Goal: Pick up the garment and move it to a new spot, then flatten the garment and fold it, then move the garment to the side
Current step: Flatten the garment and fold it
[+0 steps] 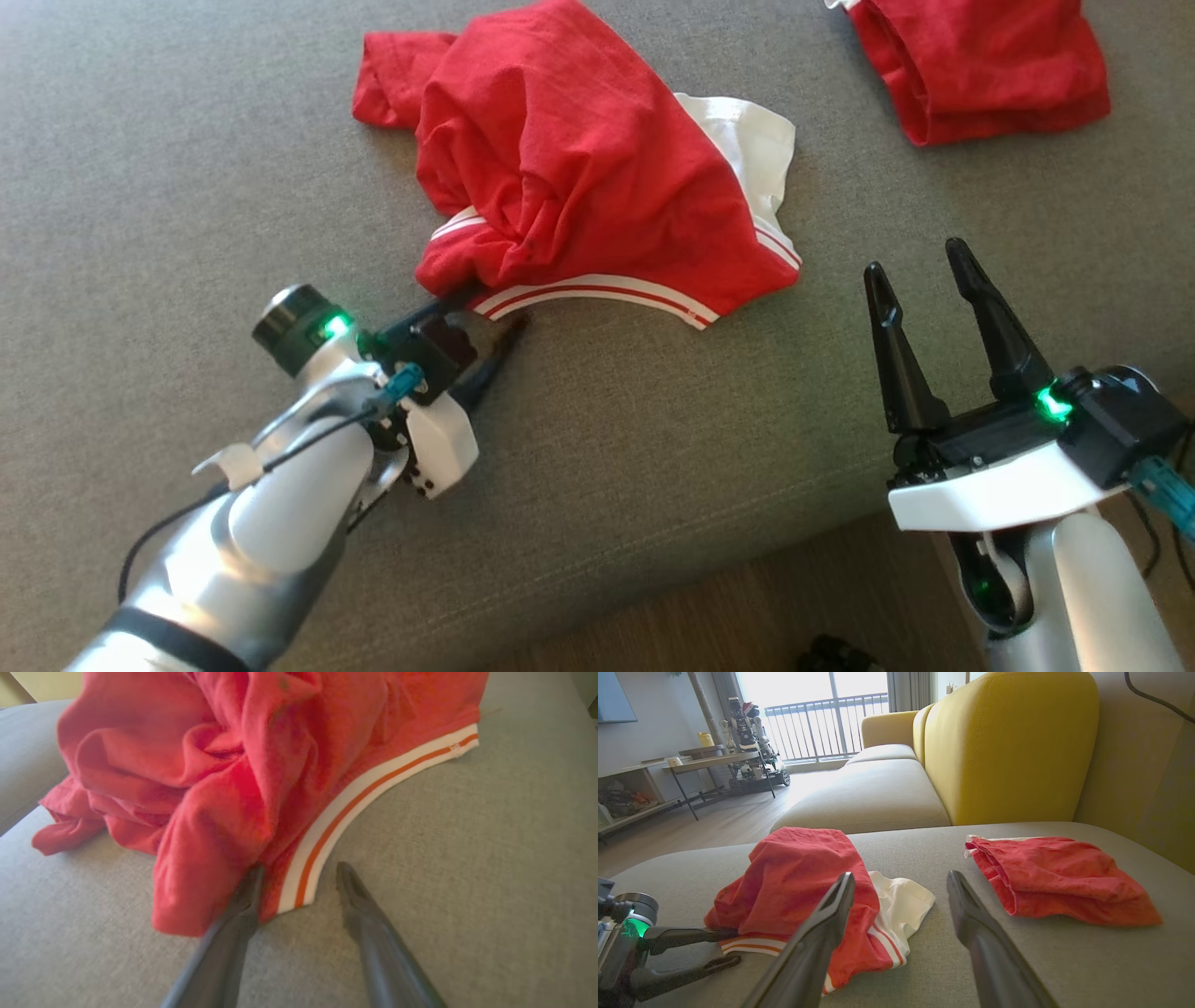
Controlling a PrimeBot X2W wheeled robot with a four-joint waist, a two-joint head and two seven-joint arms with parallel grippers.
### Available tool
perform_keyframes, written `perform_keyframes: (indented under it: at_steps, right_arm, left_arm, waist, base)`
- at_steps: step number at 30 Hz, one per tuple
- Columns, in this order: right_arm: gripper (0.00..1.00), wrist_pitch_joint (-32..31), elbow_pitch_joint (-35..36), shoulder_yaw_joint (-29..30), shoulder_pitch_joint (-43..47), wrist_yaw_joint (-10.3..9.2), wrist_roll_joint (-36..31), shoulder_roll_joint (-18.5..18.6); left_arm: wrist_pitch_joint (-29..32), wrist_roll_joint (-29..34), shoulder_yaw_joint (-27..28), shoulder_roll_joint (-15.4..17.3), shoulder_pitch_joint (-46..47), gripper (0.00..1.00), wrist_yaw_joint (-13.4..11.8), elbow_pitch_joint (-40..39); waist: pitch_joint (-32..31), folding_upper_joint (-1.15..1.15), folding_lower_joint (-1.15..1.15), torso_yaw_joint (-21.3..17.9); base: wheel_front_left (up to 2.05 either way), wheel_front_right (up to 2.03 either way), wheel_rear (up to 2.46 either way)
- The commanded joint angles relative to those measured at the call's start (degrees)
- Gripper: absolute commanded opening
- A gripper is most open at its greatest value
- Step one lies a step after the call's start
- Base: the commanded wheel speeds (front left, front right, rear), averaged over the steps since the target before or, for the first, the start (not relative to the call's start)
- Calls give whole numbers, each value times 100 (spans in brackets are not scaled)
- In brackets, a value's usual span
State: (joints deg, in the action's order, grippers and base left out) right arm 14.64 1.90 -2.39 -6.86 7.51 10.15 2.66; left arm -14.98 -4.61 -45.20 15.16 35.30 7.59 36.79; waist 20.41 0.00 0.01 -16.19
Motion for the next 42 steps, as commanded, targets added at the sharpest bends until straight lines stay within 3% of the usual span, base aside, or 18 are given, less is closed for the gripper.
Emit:
perform_keyframes:
  at_steps: [1,11,13,15,19,23,27,30,35,38,42]
  right_arm:
    - [100,36,213,-125,-124,-2,52,21]
    - [100,36,176,-159,-142,-2,104,21]
    - [100,36,158,-159,-120,-2,127,21]
    - [100,36,132,-163,-101,-2,171,21]
    - [100,36,88,-200,-61,-2,300,21]
    - [100,36,33,-209,22,-2,415,21]
    - [100,36,-14,-190,137,-2,457,21]
    - [100,36,-43,-196,197,-2,465,21]
    - [100,36,-30,-164,236,-2,479,21]
    - [100,36,-19,-145,270,-2,485,21]
    - [100,36,-15,-107,331,-2,473,21]
  left_arm:
    - [-2,25,147,174,246,0,-10,20]
    - [-2,-495,-54,69,274,0,-10,107]
    - [-2,-1150,-243,-23,255,0,-10,-103]
    - [49,-2287,-431,-108,278,0,-10,-464]
    - [679,-4168,-645,195,741,0,-10,-1455]
    - [1284,-5576,-298,410,1195,0,-10,-2214]
    - [1895,-6470,113,267,1656,0,-77,-2630]
    - [2172,-6905,427,38,2086,0,-424,-2807]
    - [2170,-7335,1089,-509,3022,0,-1277,-2730]
    - [1936,-7400,1496,-715,3520,0,-1759,-2389]
    - [1270,-7899,2501,-971,3718,0,-2663,-1340]
  waist:
    - [24,0,-1,-12]
    - [-101,0,-1,-11]
    - [-193,0,-1,-9]
    - [-296,0,-1,-19]
    - [-517,0,-1,-88]
    - [-760,0,-1,-193]
    - [-1009,0,-1,-265]
    - [-1199,0,-1,-323]
    - [-1406,0,-1,-400]
    - [-1463,0,-1,-408]
    - [-1548,0,-1,-343]
  base:
    - [0,0,0]
    - [0,0,0]
    - [0,0,0]
    - [0,0,0]
    - [0,0,0]
    - [0,0,0]
    - [0,0,0]
    - [0,0,0]
    - [0,0,0]
    - [0,0,0]
    - [0,0,0]
